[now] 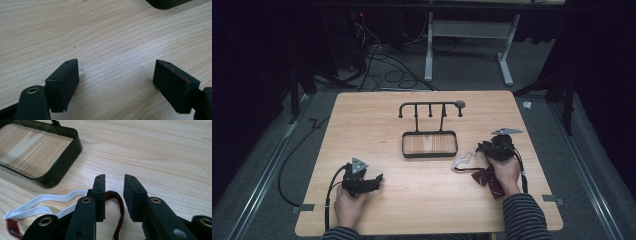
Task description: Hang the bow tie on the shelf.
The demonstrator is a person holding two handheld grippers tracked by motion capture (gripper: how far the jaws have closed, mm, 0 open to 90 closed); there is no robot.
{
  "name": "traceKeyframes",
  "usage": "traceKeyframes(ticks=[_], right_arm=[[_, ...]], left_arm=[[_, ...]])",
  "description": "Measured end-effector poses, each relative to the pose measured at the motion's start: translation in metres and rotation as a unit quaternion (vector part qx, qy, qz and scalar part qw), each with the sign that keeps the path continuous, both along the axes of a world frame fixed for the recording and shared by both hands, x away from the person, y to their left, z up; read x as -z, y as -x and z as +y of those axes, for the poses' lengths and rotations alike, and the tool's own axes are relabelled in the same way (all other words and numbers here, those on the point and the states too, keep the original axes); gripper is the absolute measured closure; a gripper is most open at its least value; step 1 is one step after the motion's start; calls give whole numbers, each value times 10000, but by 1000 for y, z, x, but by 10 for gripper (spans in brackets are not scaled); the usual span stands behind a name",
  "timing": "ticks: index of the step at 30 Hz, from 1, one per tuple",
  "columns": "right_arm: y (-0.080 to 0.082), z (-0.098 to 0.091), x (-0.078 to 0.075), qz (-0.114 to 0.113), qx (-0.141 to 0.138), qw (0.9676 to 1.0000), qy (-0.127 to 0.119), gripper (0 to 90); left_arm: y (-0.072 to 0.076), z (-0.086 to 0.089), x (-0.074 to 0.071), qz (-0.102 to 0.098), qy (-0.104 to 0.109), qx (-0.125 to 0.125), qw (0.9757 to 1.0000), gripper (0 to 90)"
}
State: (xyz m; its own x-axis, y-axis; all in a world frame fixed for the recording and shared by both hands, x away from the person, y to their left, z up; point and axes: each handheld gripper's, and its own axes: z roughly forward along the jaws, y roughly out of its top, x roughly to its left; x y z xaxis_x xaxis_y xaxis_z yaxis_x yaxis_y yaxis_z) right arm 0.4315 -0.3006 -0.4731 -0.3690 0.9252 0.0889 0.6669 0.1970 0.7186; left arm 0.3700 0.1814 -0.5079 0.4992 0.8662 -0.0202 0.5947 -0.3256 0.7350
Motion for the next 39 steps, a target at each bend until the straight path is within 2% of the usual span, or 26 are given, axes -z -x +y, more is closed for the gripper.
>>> traceKeyframes(ticks=[11,14,19,20,23,25,27,34,39], right_arm=[[-9,-1,15,268,104,9996,36,751],[-11,-1,18,335,86,9994,40,782],[-10,1,19,326,49,9994,125,826],[-10,2,19,291,18,9993,229,867],[-9,3,19,269,7,9991,335,900],[-9,4,19,285,2,9990,331,900],[-8,4,18,270,-33,9990,348,900],[-1,0,8,96,-38,9999,102,900],[15,1,-13,-273,-195,9994,92,900]], left_arm=[[0,0,0,-4,5,0,10000,214],[0,0,0,-4,5,0,10000,214],[0,0,0,-4,5,0,10000,214],[0,0,0,-4,5,0,10000,214],[0,0,0,-3,5,0,10000,214],[0,0,0,-4,3,0,10000,214],[0,0,0,-3,4,-1,10000,214],[0,0,0,-2,5,-1,10000,214],[0,0,0,-3,4,0,10000,214]])
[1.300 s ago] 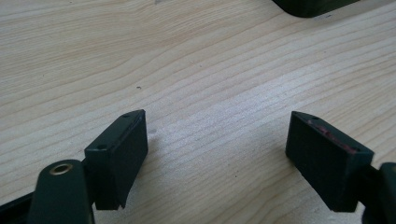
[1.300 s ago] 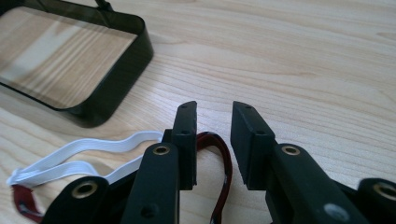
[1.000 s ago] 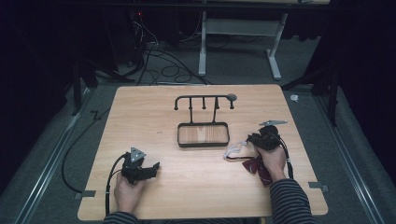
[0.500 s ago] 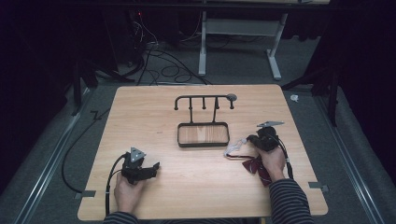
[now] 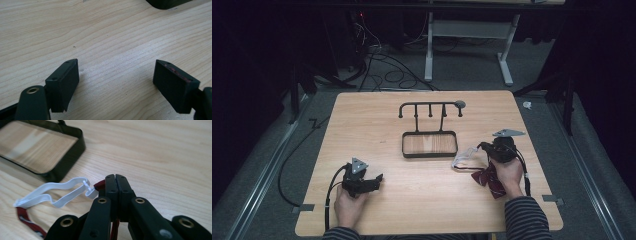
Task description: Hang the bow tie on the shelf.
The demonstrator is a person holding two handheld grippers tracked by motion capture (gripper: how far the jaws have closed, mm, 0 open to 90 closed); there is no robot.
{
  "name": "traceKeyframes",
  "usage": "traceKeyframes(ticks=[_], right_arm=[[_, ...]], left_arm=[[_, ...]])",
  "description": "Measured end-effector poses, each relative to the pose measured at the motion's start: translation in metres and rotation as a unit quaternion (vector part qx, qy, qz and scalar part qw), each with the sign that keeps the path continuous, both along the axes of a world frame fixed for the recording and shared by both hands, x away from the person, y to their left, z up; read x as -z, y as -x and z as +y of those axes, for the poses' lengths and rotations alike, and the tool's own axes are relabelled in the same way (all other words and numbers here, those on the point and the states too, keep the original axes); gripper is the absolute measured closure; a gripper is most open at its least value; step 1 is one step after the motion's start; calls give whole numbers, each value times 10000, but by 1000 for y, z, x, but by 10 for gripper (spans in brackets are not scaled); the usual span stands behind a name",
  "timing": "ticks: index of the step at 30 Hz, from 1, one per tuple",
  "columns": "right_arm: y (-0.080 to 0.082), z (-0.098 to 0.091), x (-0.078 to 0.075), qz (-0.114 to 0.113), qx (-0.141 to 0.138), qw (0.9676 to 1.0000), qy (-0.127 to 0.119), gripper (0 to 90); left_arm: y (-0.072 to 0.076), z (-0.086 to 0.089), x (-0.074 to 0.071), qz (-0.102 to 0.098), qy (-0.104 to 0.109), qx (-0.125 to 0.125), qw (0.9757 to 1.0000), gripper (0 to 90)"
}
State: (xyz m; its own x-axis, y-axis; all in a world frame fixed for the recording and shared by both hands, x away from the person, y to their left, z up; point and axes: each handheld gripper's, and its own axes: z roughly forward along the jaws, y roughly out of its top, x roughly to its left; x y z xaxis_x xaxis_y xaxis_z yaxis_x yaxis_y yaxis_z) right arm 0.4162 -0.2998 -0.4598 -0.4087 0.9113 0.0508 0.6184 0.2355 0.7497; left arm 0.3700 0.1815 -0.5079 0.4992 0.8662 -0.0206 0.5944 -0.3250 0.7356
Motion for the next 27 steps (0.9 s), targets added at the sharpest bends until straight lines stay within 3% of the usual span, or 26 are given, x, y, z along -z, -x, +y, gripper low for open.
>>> traceKeyframes(ticks=[8,20,25,27], right_arm=[[20,2,-25,-347,-170,9992,25,900],[45,11,-58,-858,-466,9952,-56,900],[55,20,-71,-1125,-629,9915,201,900],[57,23,-73,-1130,-627,9914,194,900]], left_arm=[[0,0,0,6,14,-3,10000,213],[0,0,0,4,8,-3,10000,213],[0,0,0,4,7,-2,10000,213],[0,0,0,4,8,-3,10000,213]])
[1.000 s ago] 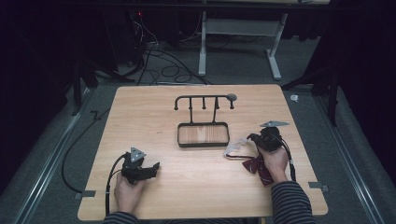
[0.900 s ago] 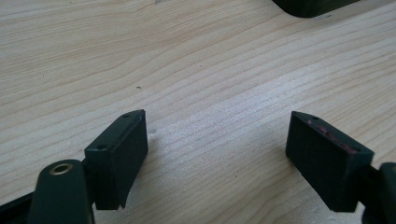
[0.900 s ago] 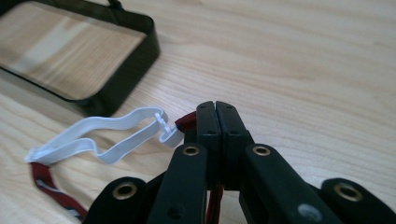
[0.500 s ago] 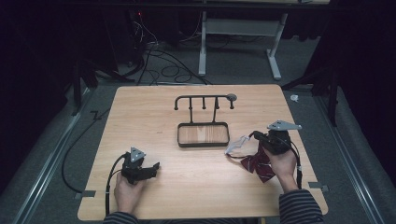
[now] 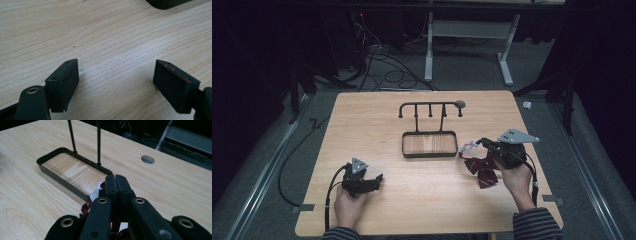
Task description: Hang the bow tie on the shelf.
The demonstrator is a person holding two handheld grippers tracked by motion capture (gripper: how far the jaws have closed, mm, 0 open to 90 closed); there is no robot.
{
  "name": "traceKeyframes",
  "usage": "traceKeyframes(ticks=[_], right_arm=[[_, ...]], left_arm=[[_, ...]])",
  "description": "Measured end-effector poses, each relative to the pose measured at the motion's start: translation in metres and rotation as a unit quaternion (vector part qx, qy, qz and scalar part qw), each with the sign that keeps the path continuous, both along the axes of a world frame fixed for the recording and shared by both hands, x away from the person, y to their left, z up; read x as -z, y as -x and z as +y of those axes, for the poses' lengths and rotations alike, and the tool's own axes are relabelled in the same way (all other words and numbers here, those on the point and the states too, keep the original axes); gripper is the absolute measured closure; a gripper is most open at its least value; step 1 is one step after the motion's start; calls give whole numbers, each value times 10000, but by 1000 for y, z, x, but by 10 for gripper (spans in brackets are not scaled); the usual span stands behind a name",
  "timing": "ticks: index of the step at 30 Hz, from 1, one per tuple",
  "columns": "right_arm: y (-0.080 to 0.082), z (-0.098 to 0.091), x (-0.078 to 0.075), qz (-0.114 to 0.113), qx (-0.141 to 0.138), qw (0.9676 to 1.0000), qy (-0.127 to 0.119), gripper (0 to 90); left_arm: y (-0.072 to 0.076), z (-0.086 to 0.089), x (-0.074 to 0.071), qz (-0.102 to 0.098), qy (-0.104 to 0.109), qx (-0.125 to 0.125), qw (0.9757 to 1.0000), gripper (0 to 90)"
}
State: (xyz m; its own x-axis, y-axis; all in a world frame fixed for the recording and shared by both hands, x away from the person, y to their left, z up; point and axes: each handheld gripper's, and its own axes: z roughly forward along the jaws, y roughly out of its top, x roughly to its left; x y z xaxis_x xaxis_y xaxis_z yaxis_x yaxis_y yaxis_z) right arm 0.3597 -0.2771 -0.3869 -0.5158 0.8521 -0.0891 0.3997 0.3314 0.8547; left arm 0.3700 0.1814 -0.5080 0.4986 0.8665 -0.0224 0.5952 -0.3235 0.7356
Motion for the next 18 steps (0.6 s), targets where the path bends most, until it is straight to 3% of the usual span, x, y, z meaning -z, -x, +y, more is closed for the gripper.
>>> traceKeyframes(ticks=[18], right_arm=[[13,30,-26,-218,-621,9978,-121,900]], left_arm=[[0,0,0,1,-2,5,10000,212]])
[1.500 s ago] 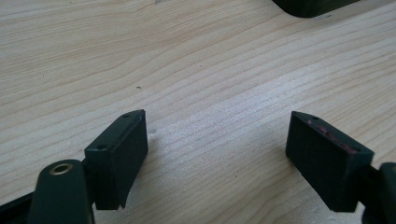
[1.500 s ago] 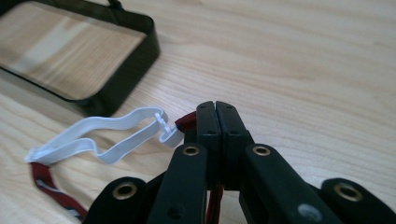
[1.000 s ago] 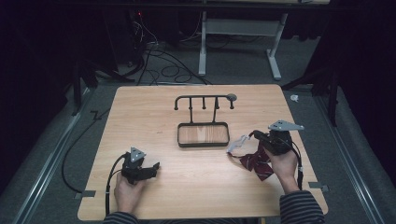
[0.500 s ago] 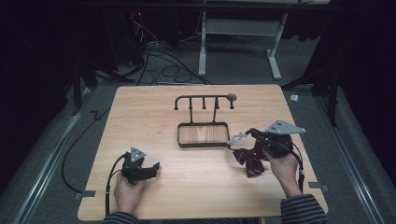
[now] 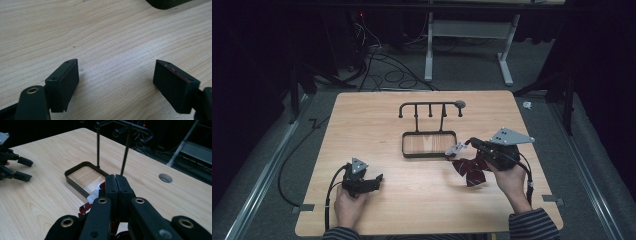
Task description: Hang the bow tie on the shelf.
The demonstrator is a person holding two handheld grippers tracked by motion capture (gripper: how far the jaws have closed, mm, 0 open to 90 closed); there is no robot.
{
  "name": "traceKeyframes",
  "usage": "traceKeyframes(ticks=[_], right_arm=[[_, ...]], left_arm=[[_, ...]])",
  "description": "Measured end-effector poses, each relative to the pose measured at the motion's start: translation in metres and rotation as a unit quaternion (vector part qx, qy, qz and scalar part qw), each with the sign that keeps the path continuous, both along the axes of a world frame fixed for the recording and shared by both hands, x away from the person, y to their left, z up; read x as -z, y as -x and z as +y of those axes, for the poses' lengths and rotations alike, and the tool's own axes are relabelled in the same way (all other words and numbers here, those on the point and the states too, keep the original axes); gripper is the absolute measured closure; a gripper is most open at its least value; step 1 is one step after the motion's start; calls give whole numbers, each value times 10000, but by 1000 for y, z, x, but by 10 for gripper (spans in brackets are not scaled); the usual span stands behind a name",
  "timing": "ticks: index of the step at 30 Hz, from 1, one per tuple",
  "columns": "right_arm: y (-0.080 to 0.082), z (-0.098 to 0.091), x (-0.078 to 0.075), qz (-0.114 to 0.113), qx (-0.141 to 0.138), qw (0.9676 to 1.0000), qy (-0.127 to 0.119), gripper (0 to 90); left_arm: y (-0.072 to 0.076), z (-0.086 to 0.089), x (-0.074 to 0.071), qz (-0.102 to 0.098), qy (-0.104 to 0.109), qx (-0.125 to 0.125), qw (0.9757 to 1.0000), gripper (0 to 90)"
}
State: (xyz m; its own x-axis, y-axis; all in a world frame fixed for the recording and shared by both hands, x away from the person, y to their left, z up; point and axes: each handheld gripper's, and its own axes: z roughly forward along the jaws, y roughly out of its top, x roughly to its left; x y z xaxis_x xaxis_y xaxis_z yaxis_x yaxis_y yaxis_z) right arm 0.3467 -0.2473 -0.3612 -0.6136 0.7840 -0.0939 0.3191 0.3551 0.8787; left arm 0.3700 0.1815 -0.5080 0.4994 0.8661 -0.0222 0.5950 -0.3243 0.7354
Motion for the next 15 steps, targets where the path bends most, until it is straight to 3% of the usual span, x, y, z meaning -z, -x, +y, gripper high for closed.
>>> traceKeyframes(ticks=[15], right_arm=[[-2,21,-8,-27,-370,9993,-107,900]], left_arm=[[0,0,0,0,1,1,10000,212]])
